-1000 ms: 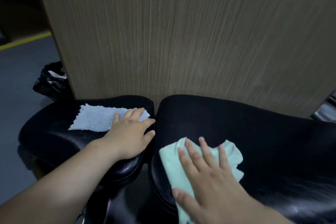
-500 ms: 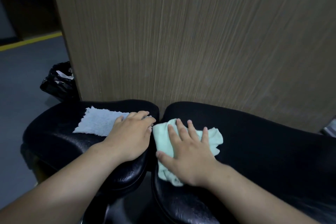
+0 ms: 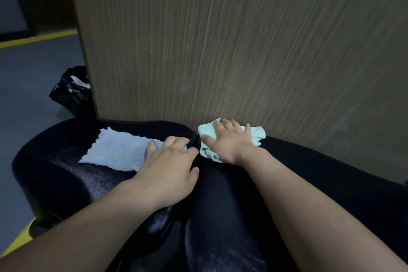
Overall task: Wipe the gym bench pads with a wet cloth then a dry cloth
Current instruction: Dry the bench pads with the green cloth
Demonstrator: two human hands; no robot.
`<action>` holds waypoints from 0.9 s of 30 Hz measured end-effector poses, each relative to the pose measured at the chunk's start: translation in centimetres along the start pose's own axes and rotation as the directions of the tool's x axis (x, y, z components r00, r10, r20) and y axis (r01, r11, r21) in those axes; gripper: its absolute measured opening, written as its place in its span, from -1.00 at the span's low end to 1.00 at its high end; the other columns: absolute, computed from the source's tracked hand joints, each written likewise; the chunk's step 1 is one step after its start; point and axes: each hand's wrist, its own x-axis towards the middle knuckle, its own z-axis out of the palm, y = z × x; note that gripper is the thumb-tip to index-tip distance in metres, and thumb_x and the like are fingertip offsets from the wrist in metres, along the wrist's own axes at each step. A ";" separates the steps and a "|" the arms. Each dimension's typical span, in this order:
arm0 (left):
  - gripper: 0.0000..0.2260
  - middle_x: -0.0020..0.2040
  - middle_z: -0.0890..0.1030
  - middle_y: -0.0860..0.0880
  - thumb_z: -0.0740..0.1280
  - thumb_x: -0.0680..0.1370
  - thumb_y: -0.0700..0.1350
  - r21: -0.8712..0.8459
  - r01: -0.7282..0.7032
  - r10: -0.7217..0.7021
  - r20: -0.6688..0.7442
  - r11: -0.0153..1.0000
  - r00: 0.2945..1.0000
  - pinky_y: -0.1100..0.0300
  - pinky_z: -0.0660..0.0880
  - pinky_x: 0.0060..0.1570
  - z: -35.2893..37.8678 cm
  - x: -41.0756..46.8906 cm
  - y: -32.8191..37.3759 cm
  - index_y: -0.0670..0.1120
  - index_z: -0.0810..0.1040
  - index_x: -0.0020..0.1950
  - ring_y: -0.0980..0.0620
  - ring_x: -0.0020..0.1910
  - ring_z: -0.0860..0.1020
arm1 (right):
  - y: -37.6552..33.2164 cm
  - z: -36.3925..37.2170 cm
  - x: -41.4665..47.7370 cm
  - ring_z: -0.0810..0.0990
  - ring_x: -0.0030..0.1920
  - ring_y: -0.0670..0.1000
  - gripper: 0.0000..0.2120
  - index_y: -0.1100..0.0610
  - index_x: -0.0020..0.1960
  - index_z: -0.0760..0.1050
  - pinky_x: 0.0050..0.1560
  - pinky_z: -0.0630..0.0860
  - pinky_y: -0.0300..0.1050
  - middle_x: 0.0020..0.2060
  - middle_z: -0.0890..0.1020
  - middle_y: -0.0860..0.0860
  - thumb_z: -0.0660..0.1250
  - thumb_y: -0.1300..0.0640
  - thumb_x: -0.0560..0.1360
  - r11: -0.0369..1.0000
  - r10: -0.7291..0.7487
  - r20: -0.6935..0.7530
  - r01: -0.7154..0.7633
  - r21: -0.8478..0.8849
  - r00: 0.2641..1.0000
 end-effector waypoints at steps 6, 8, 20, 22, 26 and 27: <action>-0.61 0.53 0.21 0.03 0.13 0.63 0.12 -0.019 -0.009 0.009 -0.017 1.000 1.000 -0.20 0.00 0.50 0.1 0.7 1.0 0.04 0.39 0.43 0.05 0.53 0.07 | 1.0 0.1 0.6 0.19 0.48 0.03 -0.44 0.05 0.44 0.32 0.50 -0.04 0.22 0.43 0.30 -0.02 0.02 -0.26 0.59 0.980 -0.185 -0.131 0.193 0.053 0.974; -0.61 0.53 0.22 0.03 0.12 0.63 0.11 -0.015 -0.011 0.011 -0.019 1.000 1.000 -0.19 0.00 0.50 0.2 0.8 1.3 0.03 0.39 0.42 0.05 0.52 0.08 | 1.3 0.2 0.4 0.27 0.44 -0.01 -0.51 0.04 0.39 0.38 0.50 0.00 0.17 0.37 0.39 -0.06 0.03 -0.22 0.61 0.962 -0.260 -0.148 0.270 0.049 0.954; -0.61 0.44 0.33 0.00 0.12 0.62 0.13 -0.017 -0.039 0.038 -0.039 0.999 0.999 -0.16 0.14 0.47 0.0 1.6 3.3 0.00 0.41 0.39 -0.01 0.45 0.20 | 3.0 -1.0 2.3 0.39 0.29 0.08 -0.44 0.04 0.25 0.43 0.26 0.23 0.12 0.22 0.49 0.00 -0.01 -0.34 0.54 0.998 -0.036 0.013 0.036 0.054 0.999; -0.61 0.42 0.35 -0.01 0.12 0.62 0.14 -0.012 -0.053 0.052 -0.044 0.999 0.998 -0.14 0.19 0.43 0.1 1.9 3.9 0.00 0.40 0.38 -0.03 0.42 0.24 | 3.2 -1.0 2.3 0.39 0.30 0.08 -0.43 0.03 0.29 0.42 0.27 0.22 0.12 0.25 0.49 0.01 -0.02 -0.34 0.55 0.998 -0.029 0.016 0.028 0.058 0.999; -0.61 0.38 0.38 -0.01 0.12 0.62 0.15 -0.004 -0.070 0.069 -0.024 0.998 0.997 -0.15 0.23 0.40 0.4 2.3 5.3 0.00 0.40 0.37 -0.03 0.38 0.28 | 4.2 -1.0 2.1 0.39 0.31 0.09 -0.41 0.03 0.32 0.41 0.29 0.23 0.14 0.26 0.48 0.02 -0.04 -0.34 0.55 0.998 0.003 0.009 -0.003 0.055 1.000; -0.61 0.37 0.38 -0.01 0.12 0.62 0.15 -0.002 -0.076 0.076 -0.019 0.997 0.997 -0.16 0.23 0.40 0.6 2.4 5.6 0.00 0.39 0.37 -0.04 0.37 0.28 | 4.6 -1.1 1.9 0.39 0.31 0.09 -0.41 0.04 0.32 0.41 0.28 0.23 0.14 0.26 0.48 0.03 -0.04 -0.34 0.55 0.998 0.012 0.004 -0.013 0.057 1.000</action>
